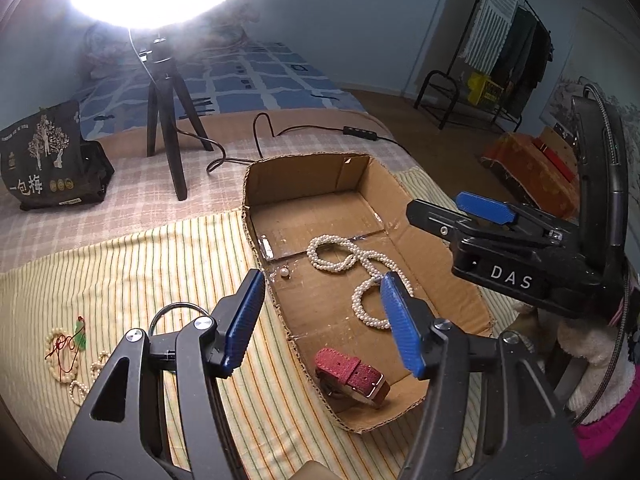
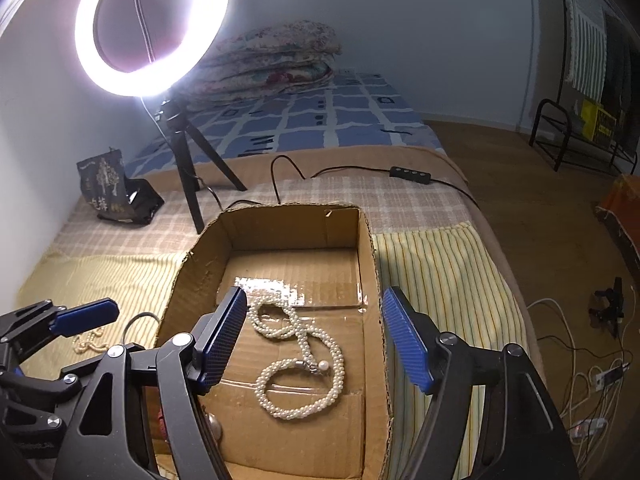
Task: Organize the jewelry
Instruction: 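Open the left tool to drop the pearl into the box, then move both tools back over the bead bracelet and black bangle on the sheet, then grasp the red-string bead bracelet with the left tool while the right tool grasps the black bangle, then lift the bracelet and bangle and carry both over the cardboard box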
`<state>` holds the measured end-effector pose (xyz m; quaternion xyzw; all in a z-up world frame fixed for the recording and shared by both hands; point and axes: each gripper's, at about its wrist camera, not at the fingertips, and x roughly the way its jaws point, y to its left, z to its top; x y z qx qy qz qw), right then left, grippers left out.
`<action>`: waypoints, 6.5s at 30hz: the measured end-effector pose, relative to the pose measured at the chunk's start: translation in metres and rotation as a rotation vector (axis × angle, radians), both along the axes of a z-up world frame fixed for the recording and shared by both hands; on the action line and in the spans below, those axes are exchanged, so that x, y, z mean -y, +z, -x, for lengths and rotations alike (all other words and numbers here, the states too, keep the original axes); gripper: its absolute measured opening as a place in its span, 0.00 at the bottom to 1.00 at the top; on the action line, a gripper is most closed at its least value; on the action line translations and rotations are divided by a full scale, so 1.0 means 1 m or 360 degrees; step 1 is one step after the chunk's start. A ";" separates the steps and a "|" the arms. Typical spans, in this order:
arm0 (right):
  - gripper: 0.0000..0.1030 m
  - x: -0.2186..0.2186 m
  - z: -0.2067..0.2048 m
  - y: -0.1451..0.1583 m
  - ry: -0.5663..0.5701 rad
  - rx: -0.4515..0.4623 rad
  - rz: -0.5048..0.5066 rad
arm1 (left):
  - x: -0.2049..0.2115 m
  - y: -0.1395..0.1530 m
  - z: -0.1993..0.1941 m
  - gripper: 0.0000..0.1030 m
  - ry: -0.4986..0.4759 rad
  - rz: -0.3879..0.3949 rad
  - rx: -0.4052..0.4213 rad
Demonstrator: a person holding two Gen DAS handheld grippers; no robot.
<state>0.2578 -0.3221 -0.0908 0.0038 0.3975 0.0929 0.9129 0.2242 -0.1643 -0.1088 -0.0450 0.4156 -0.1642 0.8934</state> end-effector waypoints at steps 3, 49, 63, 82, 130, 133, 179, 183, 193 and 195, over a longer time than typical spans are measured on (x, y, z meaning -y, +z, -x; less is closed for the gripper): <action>0.68 -0.001 0.001 0.000 -0.0016 -0.0008 0.0024 | -0.002 0.001 0.002 0.62 0.0002 -0.0004 0.0000; 0.76 -0.091 0.052 0.038 0.0129 0.0022 -0.0015 | -0.162 0.036 0.050 0.78 0.0340 -0.0121 0.0098; 0.76 -0.144 0.050 0.018 0.0343 -0.0086 -0.0034 | -0.247 0.012 0.052 0.78 0.0528 -0.0152 -0.0008; 0.76 -0.190 0.041 -0.025 0.0507 -0.0265 0.0061 | -0.260 -0.052 0.017 0.37 0.0441 0.0018 -0.0392; 0.26 -0.248 0.026 -0.095 0.0732 -0.0493 0.0354 | -0.251 -0.087 -0.016 0.02 0.0483 -0.0020 -0.0517; 0.12 -0.249 0.028 -0.096 0.0744 -0.0492 0.0346 | -0.253 -0.079 -0.015 0.02 0.0493 0.0017 -0.0497; 0.02 -0.186 0.041 0.000 0.0579 -0.0120 0.0018 | -0.234 0.027 0.023 0.01 0.0417 0.0329 -0.0153; 0.02 -0.177 0.042 0.008 0.0567 -0.0097 0.0008 | -0.231 0.032 0.025 0.01 0.0404 0.0338 -0.0135; 0.02 -0.144 0.039 0.032 0.0475 -0.0024 -0.0038 | -0.202 0.058 0.032 0.01 0.0295 0.0370 -0.0051; 0.02 -0.134 0.037 0.037 0.0447 -0.0014 -0.0047 | -0.193 0.064 0.033 0.01 0.0263 0.0377 -0.0035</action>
